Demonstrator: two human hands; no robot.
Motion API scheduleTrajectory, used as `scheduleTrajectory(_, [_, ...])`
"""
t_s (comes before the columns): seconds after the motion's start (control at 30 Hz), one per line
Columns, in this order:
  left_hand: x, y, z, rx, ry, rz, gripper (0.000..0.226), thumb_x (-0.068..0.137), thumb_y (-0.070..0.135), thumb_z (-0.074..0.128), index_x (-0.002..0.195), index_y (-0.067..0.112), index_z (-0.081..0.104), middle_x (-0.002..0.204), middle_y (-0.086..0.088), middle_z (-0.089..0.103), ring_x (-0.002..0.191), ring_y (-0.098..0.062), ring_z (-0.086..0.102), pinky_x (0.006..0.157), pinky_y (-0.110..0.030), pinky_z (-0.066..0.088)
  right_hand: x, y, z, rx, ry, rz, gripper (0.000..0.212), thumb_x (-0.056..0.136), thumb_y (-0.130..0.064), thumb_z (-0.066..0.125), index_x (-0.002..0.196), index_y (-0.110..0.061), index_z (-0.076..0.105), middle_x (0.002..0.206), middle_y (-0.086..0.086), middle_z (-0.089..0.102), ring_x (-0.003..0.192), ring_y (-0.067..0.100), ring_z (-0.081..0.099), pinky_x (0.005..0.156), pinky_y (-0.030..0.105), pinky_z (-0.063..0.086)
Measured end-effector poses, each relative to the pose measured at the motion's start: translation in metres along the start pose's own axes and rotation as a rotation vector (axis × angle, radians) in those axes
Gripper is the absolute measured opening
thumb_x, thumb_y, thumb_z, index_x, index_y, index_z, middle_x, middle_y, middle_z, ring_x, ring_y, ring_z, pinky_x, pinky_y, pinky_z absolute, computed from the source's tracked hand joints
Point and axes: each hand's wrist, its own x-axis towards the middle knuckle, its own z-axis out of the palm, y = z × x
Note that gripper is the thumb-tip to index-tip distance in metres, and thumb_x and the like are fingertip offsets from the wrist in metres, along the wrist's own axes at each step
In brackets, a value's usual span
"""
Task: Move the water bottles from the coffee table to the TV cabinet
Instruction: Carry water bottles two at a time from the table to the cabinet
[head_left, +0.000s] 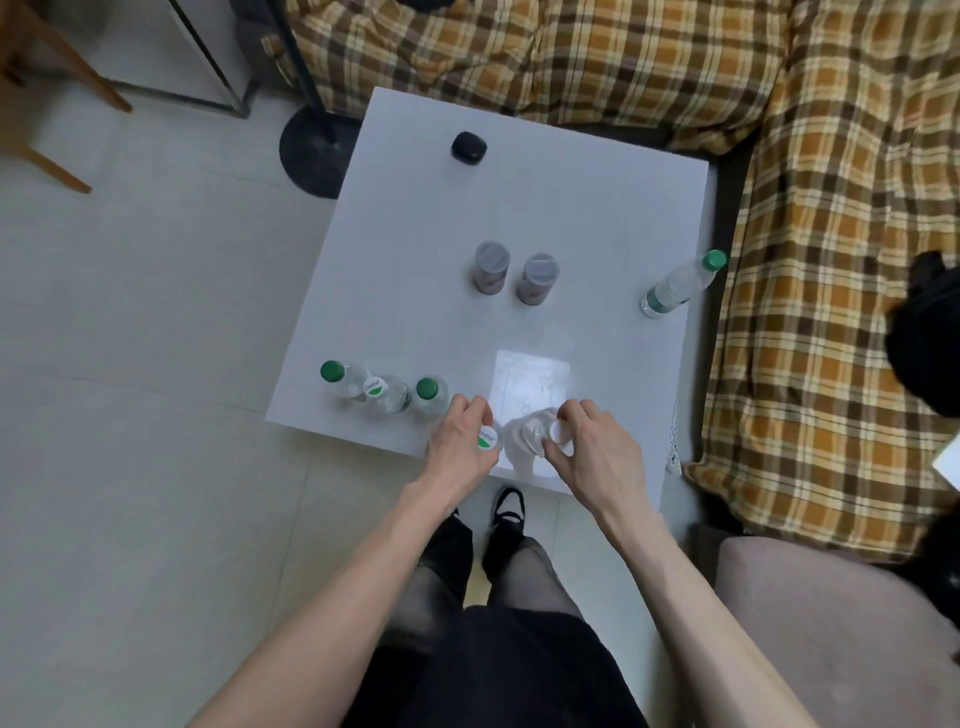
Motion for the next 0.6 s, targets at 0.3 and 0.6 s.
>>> scheduleTrajectory(0.3, [-0.073, 0.041, -0.059, -0.18, 0.194, -0.113, 0.018, 0.084, 0.017, 0.067, 0.093, 0.02, 0.051, 0.101, 0.0, 0.052, 0.079, -0.02, 0.054, 0.058, -0.024, 0.032, -0.012, -0.024, -0.081, -0.029, 0.119, -0.312, 0.025, 0.085, -0.042, 0.067, 0.098, -0.024, 0.056, 0.091, -0.006, 0.06, 0.08, 0.023, 0.058, 0.056, 0.029, 0.035])
scheduleTrajectory(0.6, [-0.173, 0.023, -0.113, -0.369, 0.554, -0.29, 0.021, 0.078, 0.015, 0.072, 0.09, 0.024, 0.057, 0.098, 0.009, 0.053, 0.08, -0.014, 0.059, 0.065, -0.026, 0.043, -0.006, -0.104, -0.124, -0.002, 0.037, -0.672, 0.027, 0.079, -0.043, 0.066, 0.083, -0.022, 0.049, 0.072, -0.006, 0.055, 0.067, 0.019, 0.053, 0.051, 0.029, 0.035])
